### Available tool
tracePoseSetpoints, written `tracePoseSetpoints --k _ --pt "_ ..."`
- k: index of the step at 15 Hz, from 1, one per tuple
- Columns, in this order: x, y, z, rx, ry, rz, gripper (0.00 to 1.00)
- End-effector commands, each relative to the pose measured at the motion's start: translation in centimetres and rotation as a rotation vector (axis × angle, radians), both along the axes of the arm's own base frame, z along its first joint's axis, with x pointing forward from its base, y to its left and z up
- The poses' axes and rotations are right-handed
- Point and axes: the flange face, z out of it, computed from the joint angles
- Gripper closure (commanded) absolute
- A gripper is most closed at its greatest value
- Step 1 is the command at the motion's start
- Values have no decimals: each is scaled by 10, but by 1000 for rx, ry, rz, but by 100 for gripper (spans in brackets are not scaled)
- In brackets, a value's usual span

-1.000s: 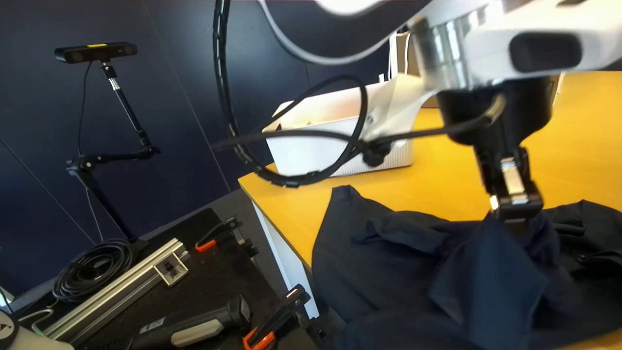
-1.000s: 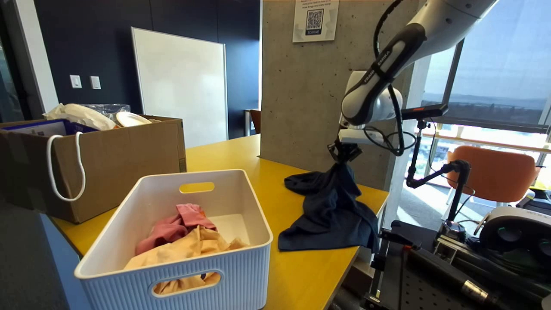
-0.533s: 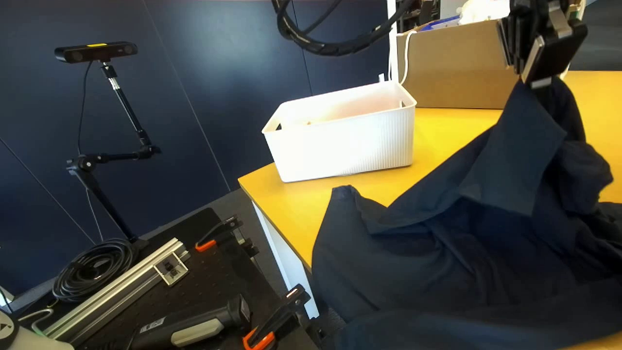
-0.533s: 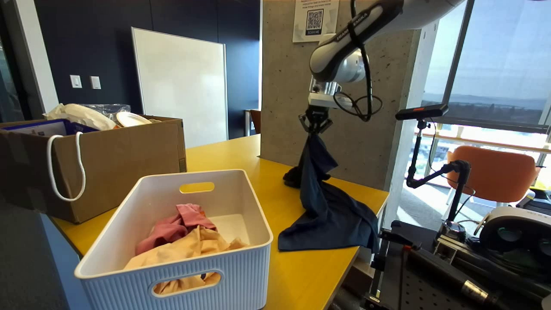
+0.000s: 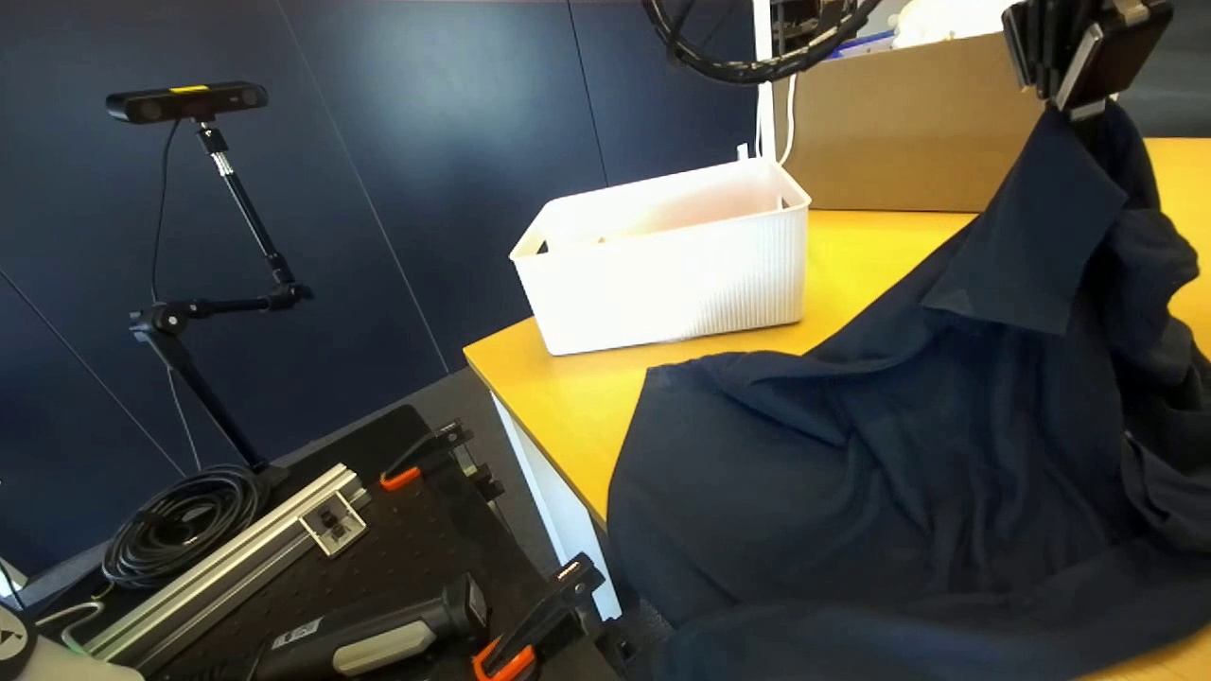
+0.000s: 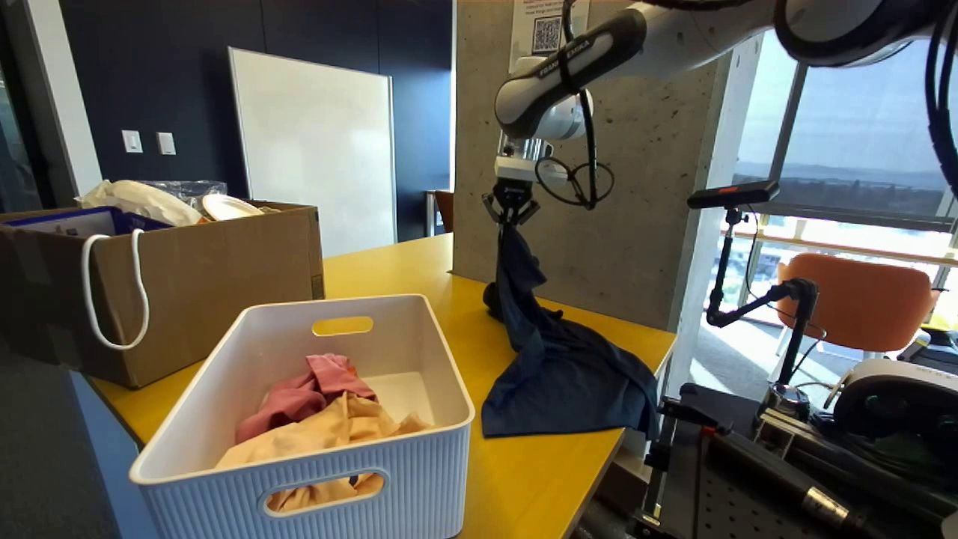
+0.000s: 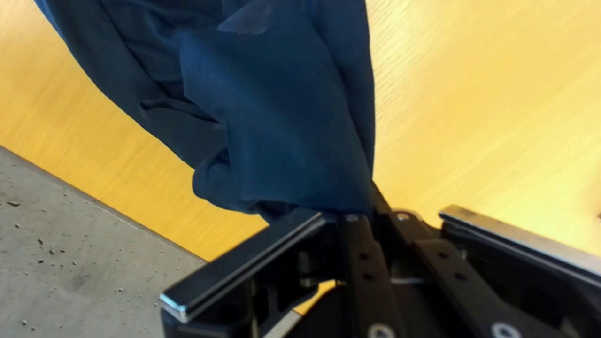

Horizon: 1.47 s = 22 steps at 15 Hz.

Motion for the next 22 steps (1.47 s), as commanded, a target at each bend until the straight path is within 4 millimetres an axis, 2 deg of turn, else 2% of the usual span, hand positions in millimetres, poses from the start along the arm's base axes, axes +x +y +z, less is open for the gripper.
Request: tracePoseSetpoints --k 1,6,10,11,12,14,17,20,21,22 --pt "36 -7 -11 17 -52 2 99" --pt "70 13 -28 27 -121 47 99" --pt "88 33 -38 27 -172 88 99" --pt "92 38 -42 26 -184 106 90" --pt "94 43 -44 35 -186 124 69" --pt "98 52 -46 43 -213 146 56" --pt "100 56 -35 63 -243 187 34" --pt "92 49 -17 101 -189 172 13" --pt "88 46 -15 126 -164 167 5" --pt "85 44 -17 155 -135 168 1"
